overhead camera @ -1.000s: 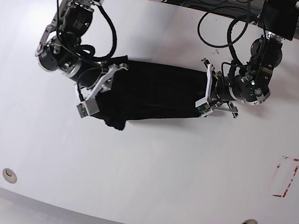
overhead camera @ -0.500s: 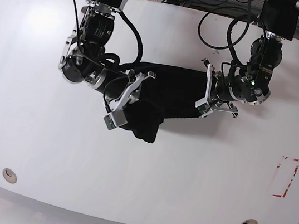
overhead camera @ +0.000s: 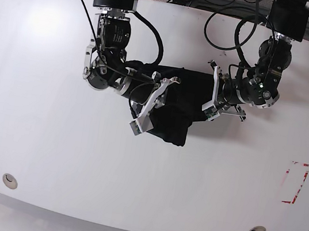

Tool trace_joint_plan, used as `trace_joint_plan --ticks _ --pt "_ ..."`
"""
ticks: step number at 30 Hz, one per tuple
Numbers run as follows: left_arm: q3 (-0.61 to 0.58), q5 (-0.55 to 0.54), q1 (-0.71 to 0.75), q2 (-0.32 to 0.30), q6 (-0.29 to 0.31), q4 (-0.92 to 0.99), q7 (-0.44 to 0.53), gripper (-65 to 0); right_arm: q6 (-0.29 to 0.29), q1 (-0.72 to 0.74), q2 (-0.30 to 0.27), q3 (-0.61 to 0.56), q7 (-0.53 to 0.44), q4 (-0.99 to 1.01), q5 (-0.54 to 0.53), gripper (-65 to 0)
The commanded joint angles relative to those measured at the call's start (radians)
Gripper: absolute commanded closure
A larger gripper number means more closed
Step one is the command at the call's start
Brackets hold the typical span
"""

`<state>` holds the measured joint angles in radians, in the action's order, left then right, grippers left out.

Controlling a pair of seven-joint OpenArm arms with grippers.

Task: Layout the t-shirt on the table in an organized manner, then fold the t-shirt properly
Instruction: 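Fold the shirt end with the right gripper over toward the left gripper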

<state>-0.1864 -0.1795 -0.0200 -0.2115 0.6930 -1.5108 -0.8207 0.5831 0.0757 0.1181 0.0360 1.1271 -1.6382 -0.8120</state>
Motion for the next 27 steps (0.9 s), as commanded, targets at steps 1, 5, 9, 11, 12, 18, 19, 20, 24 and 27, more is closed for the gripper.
trace_joint_plan --ticks 1,5,9,11,12,18,19,20,24,27 --pt "-0.005 0.025 0.001 -0.004 0.005 0.002 -0.050 0.0 0.005 0.019 0.004 -0.002 -0.023 0.014 -0.028 0.0" --pt "-0.005 0.025 0.001 -0.004 0.005 0.002 -0.050 0.0 0.005 0.026 0.005 -0.002 -0.051 0.059 -0.028 0.0" --pt "-0.003 0.025 0.001 -0.004 0.005 0.000 -0.050 0.0 0.005 0.032 0.005 -0.003 -0.063 0.103 -0.028 0.0" --pt "-0.003 0.024 0.001 -0.003 0.005 -0.006 -0.050 0.0 0.005 0.032 0.005 -0.003 -0.065 0.117 -0.028 -0.2" --pt "-0.003 0.024 0.001 -0.003 0.005 -0.012 -0.050 0.0 0.005 0.034 0.005 -0.003 -0.065 0.120 -0.028 -0.2" --pt "-0.003 0.024 0.001 -0.003 0.005 -0.046 -0.050 0.0 0.004 0.054 0.005 -0.015 -0.065 0.132 -0.027 -5.2" --pt "-0.003 0.024 0.001 -0.003 0.005 -0.047 -0.050 0.0 0.004 0.055 0.005 -0.021 -0.065 0.140 -0.027 -7.5" --pt "-0.003 0.024 0.001 -0.003 0.005 -0.049 -0.050 0.0 0.001 0.072 0.005 -0.032 -0.065 0.155 -0.027 -12.8" --pt "0.000 0.024 0.001 -0.003 0.005 -0.049 -0.050 0.0 -0.047 0.094 0.005 -0.058 -0.065 0.195 -0.027 -28.9" --pt "0.000 0.024 0.001 -0.003 0.005 -0.050 -0.050 0.0 -0.093 0.098 0.005 -0.077 -0.065 0.203 -0.028 -40.3"
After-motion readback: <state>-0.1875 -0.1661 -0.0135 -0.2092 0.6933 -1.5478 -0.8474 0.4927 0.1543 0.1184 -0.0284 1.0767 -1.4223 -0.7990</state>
